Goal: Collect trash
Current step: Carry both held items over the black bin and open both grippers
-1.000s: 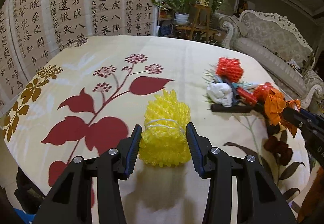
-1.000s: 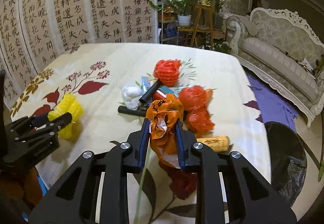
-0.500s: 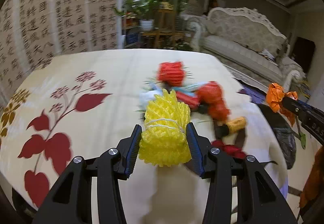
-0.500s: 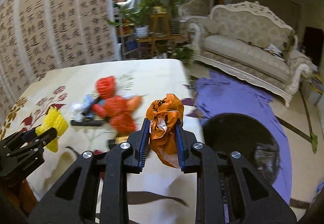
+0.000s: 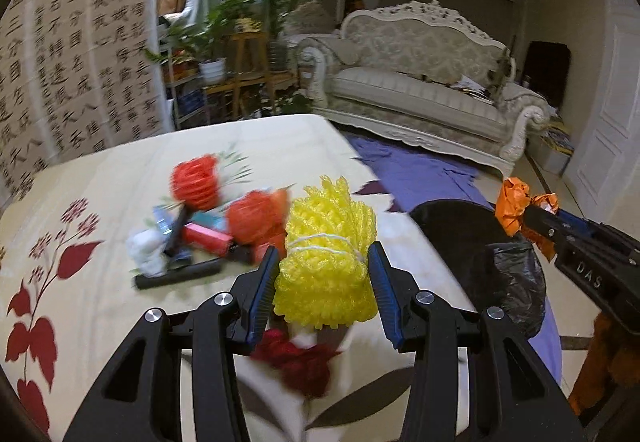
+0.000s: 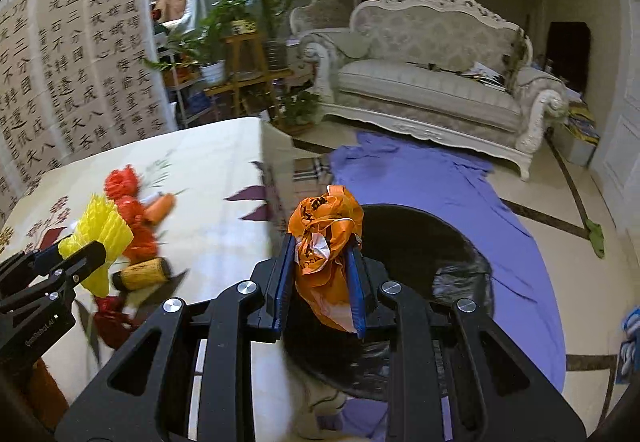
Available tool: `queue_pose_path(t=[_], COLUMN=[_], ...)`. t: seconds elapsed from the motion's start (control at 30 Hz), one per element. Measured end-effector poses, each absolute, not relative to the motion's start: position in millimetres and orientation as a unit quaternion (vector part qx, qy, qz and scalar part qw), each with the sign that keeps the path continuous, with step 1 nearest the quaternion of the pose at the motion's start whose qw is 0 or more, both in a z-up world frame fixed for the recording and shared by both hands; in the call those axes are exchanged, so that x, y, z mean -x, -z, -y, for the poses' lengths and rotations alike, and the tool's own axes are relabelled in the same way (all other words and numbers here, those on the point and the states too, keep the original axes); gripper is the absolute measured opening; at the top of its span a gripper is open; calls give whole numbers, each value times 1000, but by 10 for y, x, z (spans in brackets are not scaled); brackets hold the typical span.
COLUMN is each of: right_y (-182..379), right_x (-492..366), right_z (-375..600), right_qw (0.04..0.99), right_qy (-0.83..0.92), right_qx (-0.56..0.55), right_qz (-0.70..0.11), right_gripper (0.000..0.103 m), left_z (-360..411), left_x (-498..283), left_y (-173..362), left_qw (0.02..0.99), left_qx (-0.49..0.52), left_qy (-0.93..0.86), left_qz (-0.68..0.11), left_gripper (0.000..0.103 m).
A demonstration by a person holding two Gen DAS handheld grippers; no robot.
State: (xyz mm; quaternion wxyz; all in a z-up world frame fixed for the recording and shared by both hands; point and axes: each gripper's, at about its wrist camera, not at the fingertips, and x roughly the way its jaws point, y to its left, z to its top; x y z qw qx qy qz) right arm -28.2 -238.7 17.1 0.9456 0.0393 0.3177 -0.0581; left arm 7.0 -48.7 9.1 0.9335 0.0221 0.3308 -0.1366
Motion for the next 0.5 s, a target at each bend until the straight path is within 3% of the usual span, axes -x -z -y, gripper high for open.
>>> queue_pose_path(t=[0.5], right_y=[83], right_x=[139], right_z=[3037], right_qw=[940], right_qy=[75], right_qx=[-64], right_qz=[-326], right_gripper=[24], left_z=[1382], left_x=[-389], left_y=[74], left_qw=[926], left_qx=[-58], left_qy=[169], left_qz=[-334], left_gripper=[46])
